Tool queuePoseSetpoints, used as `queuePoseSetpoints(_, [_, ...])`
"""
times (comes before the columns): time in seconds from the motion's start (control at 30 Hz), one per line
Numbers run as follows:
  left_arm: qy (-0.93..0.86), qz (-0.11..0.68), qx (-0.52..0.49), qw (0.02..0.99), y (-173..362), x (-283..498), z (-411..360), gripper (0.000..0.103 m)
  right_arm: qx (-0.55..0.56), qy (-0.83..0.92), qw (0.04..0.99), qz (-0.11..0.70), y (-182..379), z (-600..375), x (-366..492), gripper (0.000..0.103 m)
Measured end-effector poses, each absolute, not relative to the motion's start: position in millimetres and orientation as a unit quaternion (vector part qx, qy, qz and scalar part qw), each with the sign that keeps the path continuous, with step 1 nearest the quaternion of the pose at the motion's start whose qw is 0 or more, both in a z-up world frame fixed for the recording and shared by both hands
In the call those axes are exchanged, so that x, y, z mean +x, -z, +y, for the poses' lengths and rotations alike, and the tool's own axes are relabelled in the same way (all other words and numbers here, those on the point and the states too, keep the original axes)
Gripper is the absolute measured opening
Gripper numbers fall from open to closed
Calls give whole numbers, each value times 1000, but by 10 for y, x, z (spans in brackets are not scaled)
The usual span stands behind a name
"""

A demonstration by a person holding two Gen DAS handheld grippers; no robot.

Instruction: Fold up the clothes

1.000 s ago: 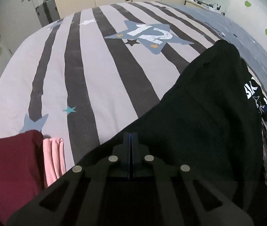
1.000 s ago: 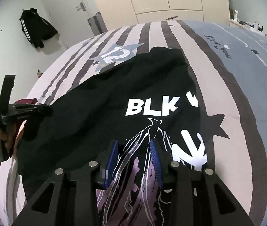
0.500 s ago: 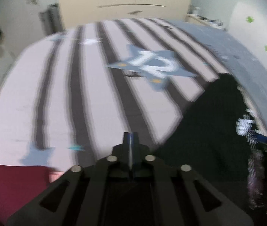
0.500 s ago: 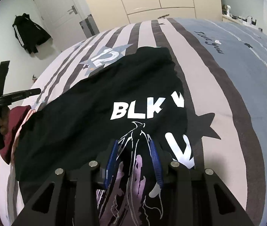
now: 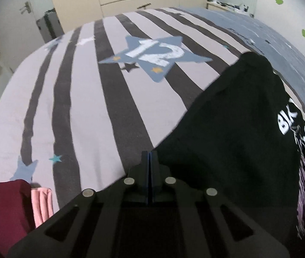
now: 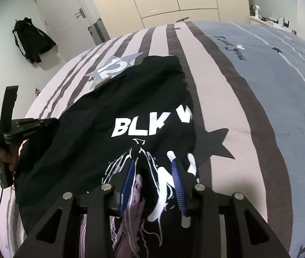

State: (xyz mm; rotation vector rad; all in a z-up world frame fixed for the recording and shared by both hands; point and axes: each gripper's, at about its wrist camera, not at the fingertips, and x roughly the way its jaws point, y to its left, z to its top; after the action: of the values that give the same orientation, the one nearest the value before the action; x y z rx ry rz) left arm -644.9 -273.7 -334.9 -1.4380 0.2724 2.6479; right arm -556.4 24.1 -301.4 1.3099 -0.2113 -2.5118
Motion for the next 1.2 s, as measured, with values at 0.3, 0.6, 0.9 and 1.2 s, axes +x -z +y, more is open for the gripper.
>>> queuePoseSetpoints(0.3, [-876,112,-469,28,3272,-6783,-2774,0,457,874,148,-75,3032,319,-5588,32])
queuePoseSetpoints(0.6, [-901,16,-434,-11,2835,-6329,-3148,23,473,866,150,-65,3143,317,-5604,33])
queuePoseSetpoints(0.9, [-867,-57,-492,-60,3012,-4957,-3636,46,476,865,150,-49,3177,287,-5605,33])
queuePoseSetpoints(1.2, [-875,-103,-471,-45,3199,-4787,-3714,46,476,866,150,-36,3126,237,-5548,33])
